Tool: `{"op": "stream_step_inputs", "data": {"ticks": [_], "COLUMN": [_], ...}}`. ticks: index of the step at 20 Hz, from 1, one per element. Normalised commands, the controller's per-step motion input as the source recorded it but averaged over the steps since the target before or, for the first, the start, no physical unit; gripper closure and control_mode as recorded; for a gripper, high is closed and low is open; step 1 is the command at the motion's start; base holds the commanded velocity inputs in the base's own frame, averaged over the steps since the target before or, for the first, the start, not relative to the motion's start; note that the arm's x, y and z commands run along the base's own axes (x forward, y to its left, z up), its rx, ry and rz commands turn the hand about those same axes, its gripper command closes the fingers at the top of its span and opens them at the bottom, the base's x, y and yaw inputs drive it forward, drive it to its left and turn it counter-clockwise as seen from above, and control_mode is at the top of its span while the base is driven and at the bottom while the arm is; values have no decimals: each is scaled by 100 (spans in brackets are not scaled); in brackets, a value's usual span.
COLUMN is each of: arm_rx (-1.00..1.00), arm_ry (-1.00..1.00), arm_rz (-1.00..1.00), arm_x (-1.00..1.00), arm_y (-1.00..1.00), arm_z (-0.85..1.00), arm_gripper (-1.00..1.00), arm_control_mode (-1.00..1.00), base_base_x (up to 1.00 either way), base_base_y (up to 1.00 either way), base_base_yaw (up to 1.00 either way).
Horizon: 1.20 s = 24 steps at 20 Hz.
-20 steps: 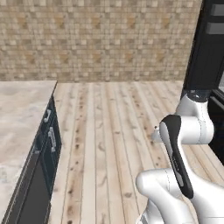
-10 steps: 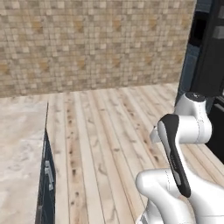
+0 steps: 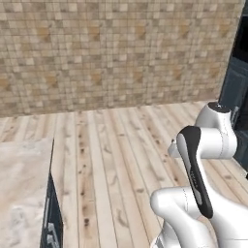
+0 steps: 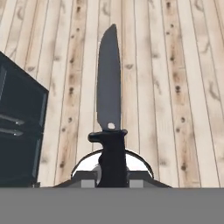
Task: Retrieve the butter from the fridge and place it on a plate on the dining table. Then retrieve the butter knife by the fridge and place it near the plate.
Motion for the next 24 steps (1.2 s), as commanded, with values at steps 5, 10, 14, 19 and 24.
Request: {"op": "stream_step_inputs", "data": {"ticks": [5,10,14,19,24], "arm_rx": [0,0,0,0,0], "arm_ry": [0,0,0,0,0], "arm_rz": [0,0,0,0,0], "arm_x": [0,0,0,0,0], "arm_y": [0,0,0,0,0], "arm_z": [0,0,0,0,0], "arm_gripper": [100,100,100,100,100], "arm_control_mode": [100,100,100,100,100], "base_base_x": [100,100,100,100,100], "base_base_y": [0,0,0,0,0], "base_base_yaw": [13,13,17,41,53]}}
